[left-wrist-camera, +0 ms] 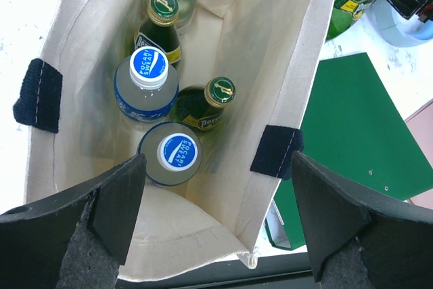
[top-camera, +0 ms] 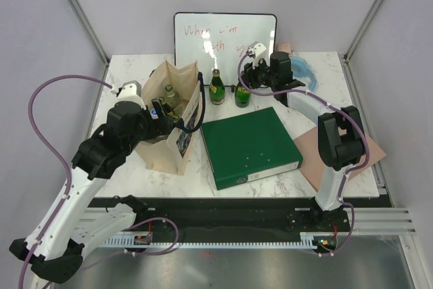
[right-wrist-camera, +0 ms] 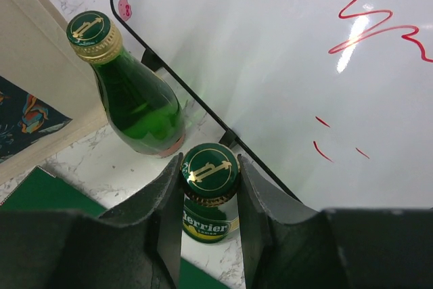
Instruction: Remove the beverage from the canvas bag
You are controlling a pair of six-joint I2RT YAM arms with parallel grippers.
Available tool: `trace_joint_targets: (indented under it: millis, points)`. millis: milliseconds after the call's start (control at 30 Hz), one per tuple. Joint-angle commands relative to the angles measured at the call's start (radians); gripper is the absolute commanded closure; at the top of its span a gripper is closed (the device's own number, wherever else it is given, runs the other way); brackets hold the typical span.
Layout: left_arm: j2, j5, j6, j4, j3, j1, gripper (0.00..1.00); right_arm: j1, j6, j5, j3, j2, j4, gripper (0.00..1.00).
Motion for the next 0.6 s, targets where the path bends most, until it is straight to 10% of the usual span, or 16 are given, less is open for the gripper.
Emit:
trace_joint_targets:
  millis: [0,267,567]
  points:
    - [0.018,-0.046,-0.016,0.001,0.048,-0.001,0.07,-0.001,-0.022,-0.048,0.003,-0.055,0.177,0.68]
    - [0.061,-0.08,-0.005,0.006,0.095,-0.001,0.07,-0.004,-0.042,-0.021,-0.018,-0.116,0.116,0.1]
    - [0.152,-0.123,-0.018,-0.048,0.132,0.019,0.1,-0.021,-0.11,-0.088,0.06,-0.262,-0.232,0.02]
